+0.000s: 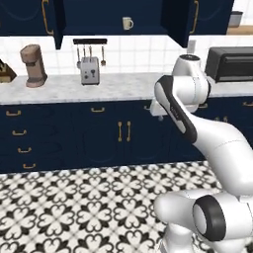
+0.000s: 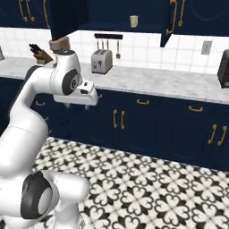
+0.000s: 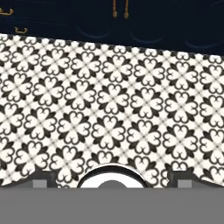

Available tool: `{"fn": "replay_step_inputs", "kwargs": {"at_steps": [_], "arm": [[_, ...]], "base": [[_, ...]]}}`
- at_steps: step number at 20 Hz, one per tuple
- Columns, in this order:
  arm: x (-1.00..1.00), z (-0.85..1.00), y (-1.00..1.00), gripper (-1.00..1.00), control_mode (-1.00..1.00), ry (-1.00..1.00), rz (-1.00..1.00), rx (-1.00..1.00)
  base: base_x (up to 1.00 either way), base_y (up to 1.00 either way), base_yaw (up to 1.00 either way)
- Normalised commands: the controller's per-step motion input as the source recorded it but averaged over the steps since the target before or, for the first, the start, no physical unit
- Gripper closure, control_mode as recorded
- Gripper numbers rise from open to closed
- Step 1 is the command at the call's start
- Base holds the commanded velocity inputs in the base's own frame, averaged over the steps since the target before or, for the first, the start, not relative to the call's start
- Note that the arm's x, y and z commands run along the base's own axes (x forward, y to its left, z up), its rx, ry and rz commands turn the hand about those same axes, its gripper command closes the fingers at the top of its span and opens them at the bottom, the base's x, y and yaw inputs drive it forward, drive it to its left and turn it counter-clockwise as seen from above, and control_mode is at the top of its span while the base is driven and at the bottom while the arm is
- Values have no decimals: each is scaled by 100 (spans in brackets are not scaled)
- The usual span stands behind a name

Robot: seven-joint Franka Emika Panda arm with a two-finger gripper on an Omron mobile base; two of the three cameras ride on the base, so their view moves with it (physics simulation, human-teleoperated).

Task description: Gather all objects into one cabinet and sort the glasses and bowls to opposite sides.

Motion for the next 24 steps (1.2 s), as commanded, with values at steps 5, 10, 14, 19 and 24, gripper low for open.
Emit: {"fn": "replay_step_inputs", "kwargs": {"at_steps": [5, 10, 14, 19, 24], "arm": [[0, 0, 0, -100, 100, 0, 0, 0], [0, 0, 0, -100, 100, 0, 0, 0], [0, 0, 0, -100, 100, 0, 0, 0], [0, 0, 0, -100, 100, 0, 0, 0], [0, 0, 0, -100, 100, 0, 0, 0]], "base": [[62, 35, -22], [96, 31, -11], [100, 0, 0], [100, 0, 0], [100, 0, 0]]}}
